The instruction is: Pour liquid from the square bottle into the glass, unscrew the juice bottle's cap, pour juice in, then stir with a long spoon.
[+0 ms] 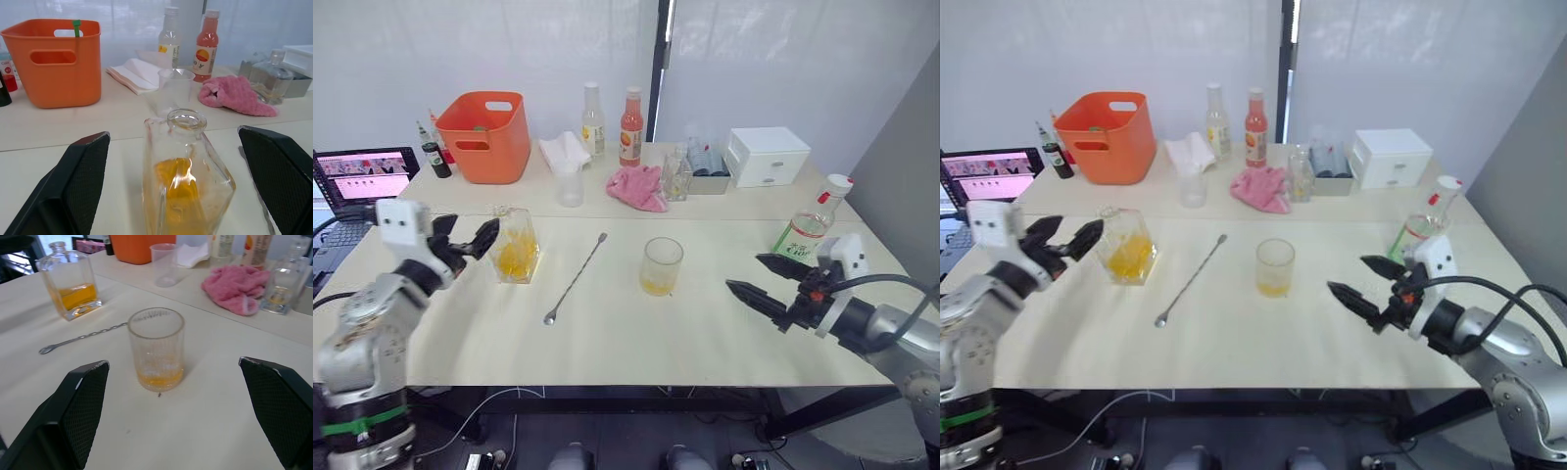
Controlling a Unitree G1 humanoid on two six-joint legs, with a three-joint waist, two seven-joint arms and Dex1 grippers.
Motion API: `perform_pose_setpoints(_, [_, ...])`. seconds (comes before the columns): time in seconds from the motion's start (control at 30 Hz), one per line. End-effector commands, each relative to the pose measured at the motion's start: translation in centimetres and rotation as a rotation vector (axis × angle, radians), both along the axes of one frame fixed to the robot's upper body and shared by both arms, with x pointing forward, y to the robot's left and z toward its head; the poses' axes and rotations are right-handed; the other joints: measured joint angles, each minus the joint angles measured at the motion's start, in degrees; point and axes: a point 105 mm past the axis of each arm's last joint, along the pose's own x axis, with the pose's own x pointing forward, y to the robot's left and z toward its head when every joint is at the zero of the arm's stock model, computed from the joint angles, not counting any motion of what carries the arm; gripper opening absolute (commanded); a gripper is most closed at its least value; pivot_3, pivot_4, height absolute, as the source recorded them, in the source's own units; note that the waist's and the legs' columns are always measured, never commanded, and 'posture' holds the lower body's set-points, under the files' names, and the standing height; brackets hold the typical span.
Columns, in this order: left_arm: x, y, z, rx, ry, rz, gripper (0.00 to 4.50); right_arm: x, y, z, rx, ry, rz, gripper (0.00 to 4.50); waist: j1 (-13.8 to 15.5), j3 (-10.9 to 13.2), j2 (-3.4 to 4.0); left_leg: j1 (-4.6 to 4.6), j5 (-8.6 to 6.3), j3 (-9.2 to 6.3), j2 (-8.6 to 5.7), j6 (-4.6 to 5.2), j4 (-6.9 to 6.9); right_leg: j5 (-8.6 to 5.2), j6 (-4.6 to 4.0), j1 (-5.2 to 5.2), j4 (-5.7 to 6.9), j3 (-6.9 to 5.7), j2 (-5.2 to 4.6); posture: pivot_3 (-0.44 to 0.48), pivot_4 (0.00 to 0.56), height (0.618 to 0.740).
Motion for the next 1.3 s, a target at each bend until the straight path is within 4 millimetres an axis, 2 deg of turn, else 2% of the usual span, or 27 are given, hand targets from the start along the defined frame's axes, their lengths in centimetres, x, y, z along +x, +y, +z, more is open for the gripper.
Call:
perform_pose_setpoints(0.03, [-3.3, 0.3, -0.5, 0.044, 0.027, -0.166, 4.43, -0.1, -1.9, 0.4, -0.007, -0.039, -0.088, 4.50, -0.2, 0.0, 0.00, 0.01, 0.00, 0.06, 0.01, 0.00, -0.04, -0.02, -0.04, -0.01, -0.03, 0.00, 0.00, 0.000, 0.150, 0.715])
perform_pose_setpoints(0.23, [-6.1, 3.8, -4.3, 0.123, 0.113, -0.127, 4.43, -0.3, -4.6, -0.5, -0.035, -0.033, -0.227, 4.50, -0.2, 0.0, 0.00, 0.28, 0.00, 0.30, 0.09, -0.01, -0.40, -0.13, -0.20, 0.00, -0.14, 0.14, -0.02, 0.000, 0.150, 0.715])
perform_pose_setpoints(0.33, [-7.2, 5.6, -5.7, 0.134, 0.093, -0.061, 4.43, -0.9, -6.9, -1.4, -0.079, -0.009, -0.333, 4.50, 0.2, 0.0, 0.00, 0.29, 0.00, 0.31, 0.18, -0.01, -0.43, -0.16, -0.22, 0.03, -0.23, 0.14, -0.03, 0.000, 0.150, 0.715])
perform_pose_setpoints(0.47, [-8.2, 8.1, -7.2, 0.159, 0.115, 0.023, 4.43, -2.7, -11.2, -2.2, -0.166, 0.024, -0.497, 4.50, 0.5, 0.0, -0.02, 0.26, 0.00, 0.41, 0.19, -0.01, -0.60, -0.15, -0.20, 0.01, -0.43, 0.17, -0.10, 0.000, 0.150, 0.715])
perform_pose_setpoints(0.6, [-8.8, 9.2, -7.9, 0.151, 0.131, 0.043, 4.43, -4.0, -13.8, -2.2, -0.196, 0.025, -0.569, 4.50, 0.4, 0.0, -0.02, 0.29, 0.00, 0.50, 0.27, -0.01, -0.66, -0.17, -0.22, 0.00, -0.47, 0.17, -0.09, 0.000, 0.150, 0.715])
perform_pose_setpoints(0.7, [-8.9, 9.4, -8.0, 0.148, 0.127, 0.042, 4.43, -4.1, -13.8, -2.2, -0.196, 0.017, -0.562, 4.50, 0.1, 0.0, -0.03, 0.38, -0.01, 0.62, 0.47, -0.02, -0.67, -0.17, -0.26, 0.01, -0.49, 0.20, -0.02, 0.000, 0.150, 0.715])
perform_pose_setpoints(1.0, [-9.0, 8.5, -8.0, 0.136, 0.114, 0.011, 4.43, -3.1, -12.9, -2.2, -0.199, 0.014, -0.536, 4.50, -0.4, 0.0, -0.04, 0.53, -0.02, 0.78, 0.55, -0.04, -0.88, -0.21, -0.32, -0.01, -0.52, 0.30, 0.03, 0.000, 0.150, 0.715])
perform_pose_setpoints(1.13, [-8.7, 3.1, -7.0, 0.098, 0.108, -0.199, 4.43, -1.3, -10.3, -1.9, -0.112, -0.011, -0.508, 4.50, -0.4, 0.0, -0.08, 0.53, -0.02, 0.74, 0.61, -0.05, -0.87, -0.14, -0.30, 0.05, -0.63, 0.31, 0.02, 0.000, 0.150, 0.715])
perform_pose_setpoints(1.3, [-8.5, -1.8, -5.8, 0.070, 0.105, -0.408, 4.43, 0.4, -9.2, -1.4, -0.064, -0.028, -0.545, 4.50, -0.2, 0.0, -0.01, 0.50, -0.02, 0.66, 0.63, -0.05, -0.88, -0.08, -0.33, 0.03, -0.72, 0.35, 0.02, 0.000, 0.150, 0.715])
